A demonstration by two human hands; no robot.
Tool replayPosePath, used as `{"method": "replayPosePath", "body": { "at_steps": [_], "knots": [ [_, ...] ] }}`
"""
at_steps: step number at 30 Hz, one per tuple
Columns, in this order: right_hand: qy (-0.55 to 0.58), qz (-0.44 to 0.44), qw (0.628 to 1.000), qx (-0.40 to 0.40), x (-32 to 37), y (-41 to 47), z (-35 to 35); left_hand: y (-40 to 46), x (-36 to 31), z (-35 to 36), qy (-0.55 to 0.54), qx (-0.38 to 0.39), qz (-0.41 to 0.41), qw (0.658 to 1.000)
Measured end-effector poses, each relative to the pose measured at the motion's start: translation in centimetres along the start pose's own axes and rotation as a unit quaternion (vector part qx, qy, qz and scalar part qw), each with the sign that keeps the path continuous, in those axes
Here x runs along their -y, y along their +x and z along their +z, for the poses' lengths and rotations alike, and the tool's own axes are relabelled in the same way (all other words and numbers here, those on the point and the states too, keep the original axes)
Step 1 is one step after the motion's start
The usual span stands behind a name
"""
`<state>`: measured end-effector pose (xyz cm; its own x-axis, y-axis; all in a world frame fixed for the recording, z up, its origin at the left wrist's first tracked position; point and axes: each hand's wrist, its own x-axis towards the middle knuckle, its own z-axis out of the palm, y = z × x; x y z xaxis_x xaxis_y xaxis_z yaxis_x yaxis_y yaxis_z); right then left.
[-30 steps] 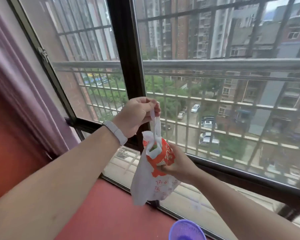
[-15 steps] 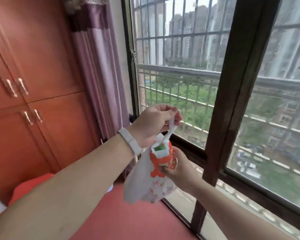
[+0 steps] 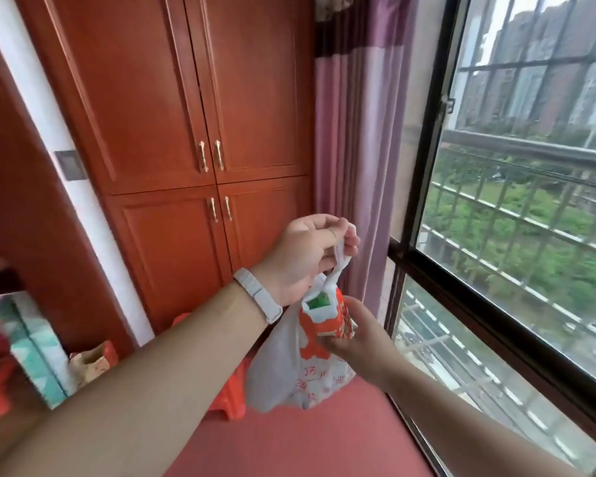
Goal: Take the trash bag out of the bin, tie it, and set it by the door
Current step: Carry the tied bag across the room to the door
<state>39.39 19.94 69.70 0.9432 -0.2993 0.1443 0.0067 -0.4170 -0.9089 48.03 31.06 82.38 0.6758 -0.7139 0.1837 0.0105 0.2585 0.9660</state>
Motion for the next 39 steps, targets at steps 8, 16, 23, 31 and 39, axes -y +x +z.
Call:
{"method": "replayPosePath", "body": {
  "at_steps": [8,16,23,31,39],
  "knots": [
    [0.022,-0.028,0.99,0.138,-1.8,12.2,7.4,3.9,0.4,-10.4,0.054,-0.165,-0.012,0.985],
    [0.011,-0.118,0.944,0.308,-1.1,24.5,13.5,8.1,-1.4,-19.1,0.083,-0.334,-0.008,0.939],
    [0.046,-0.173,0.901,0.395,1.6,30.4,19.5,7.7,-3.0,-25.4,0.098,-0.439,0.016,0.893],
    [0.051,-0.188,0.871,0.451,5.3,32.3,31.1,2.8,-5.1,-34.0,0.095,-0.519,0.032,0.849],
    [0.055,-0.2,0.849,0.486,12.5,31.0,45.4,-6.0,-8.3,-46.8,0.082,-0.538,0.056,0.837]
  ]
}}
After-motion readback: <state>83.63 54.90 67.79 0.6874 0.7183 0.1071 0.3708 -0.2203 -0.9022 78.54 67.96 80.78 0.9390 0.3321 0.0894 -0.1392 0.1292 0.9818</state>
